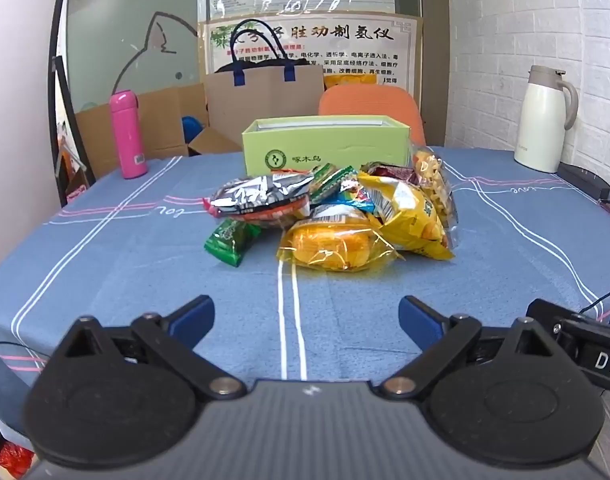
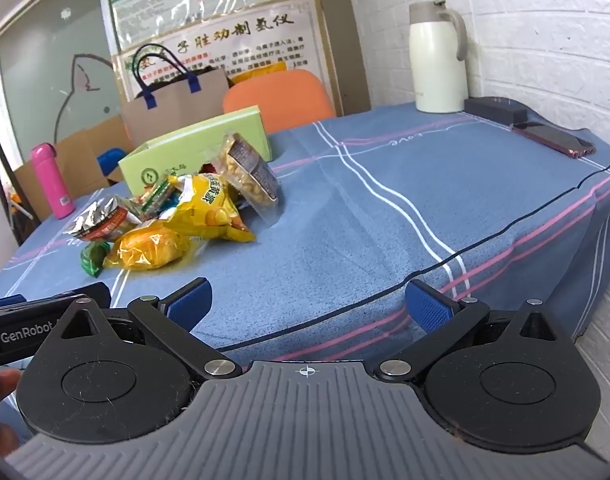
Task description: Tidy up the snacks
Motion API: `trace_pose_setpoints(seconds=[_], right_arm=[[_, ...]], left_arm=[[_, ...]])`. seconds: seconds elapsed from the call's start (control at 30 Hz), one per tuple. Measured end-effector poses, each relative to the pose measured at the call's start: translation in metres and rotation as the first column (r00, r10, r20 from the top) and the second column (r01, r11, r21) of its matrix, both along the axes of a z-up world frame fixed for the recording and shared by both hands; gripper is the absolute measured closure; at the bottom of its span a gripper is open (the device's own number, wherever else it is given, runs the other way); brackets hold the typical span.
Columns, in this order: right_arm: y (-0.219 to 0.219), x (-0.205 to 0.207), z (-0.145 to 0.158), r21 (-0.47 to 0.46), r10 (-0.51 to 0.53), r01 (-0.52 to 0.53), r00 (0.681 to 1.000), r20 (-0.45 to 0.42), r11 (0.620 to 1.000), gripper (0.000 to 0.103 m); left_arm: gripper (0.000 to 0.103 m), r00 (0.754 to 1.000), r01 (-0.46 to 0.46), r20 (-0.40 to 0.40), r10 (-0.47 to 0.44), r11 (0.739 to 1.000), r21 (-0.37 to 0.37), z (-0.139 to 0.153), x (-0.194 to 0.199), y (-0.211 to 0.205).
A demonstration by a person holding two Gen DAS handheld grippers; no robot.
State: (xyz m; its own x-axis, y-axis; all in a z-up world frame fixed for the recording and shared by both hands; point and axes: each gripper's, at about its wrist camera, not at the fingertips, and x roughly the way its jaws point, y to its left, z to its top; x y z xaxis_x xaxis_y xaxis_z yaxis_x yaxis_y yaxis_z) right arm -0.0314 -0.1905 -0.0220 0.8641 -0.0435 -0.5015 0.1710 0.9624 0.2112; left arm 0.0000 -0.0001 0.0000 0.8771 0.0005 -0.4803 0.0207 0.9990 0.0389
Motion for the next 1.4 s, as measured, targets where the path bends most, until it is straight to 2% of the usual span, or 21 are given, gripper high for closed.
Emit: trace_pose_setpoints(seconds=[0.13, 0.2, 0.33, 0.47, 0.63, 1.07, 1.4], right_arm=[[0.001, 0.000, 0.000, 0.000, 0.002, -0.002, 1.000, -0.001, 1.000, 0.010], [0.003, 0.001, 0.000, -0.002, 0.004, -0.004, 1.000, -0.002, 1.000, 0.010], [0.004, 0.001, 0.000, -0.004, 0.008, -0.008, 1.000, -0.003, 1.000, 0.010], [0.004, 0.001, -0.001, 0.001, 0.010, -0.010, 1.000, -0.006, 1.000, 0.010], [0.004, 0.001, -0.002, 0.000, 0.010, -0.010, 1.000, -0.007, 1.000, 0.010], [0.009, 0.000, -0.001, -0.007, 0.022, -0.022, 1.000, -0.004, 1.000, 0.010], [0.003, 0.007, -0.002, -0.003, 0.011, -0.011, 1.000, -0.010, 1.000, 0.010]], left_arm=[[0.008, 1.000, -0.012, 0.016, 0.011, 1.000, 0.018, 0.000, 0.000, 0.000], [0.008, 1.000, -0.009, 0.021, 0.008, 1.000, 0.020, 0.004, -0.013, 0.000], [0.008, 0.999, -0.035, 0.014, 0.034, 0.999, 0.035, 0.001, -0.001, 0.000], [0.008, 0.998, -0.057, 0.043, 0.054, 0.995, 0.079, -0.003, -0.001, -0.002], [0.008, 0.999, -0.048, 0.000, 0.048, 0.996, 0.076, -0.004, 0.001, -0.003], [0.008, 0.999, -0.047, -0.011, 0.048, 0.996, 0.072, -0.005, 0.002, -0.001], [0.008, 0.996, -0.069, -0.051, 0.072, 0.996, 0.052, -0.010, 0.024, 0.007]])
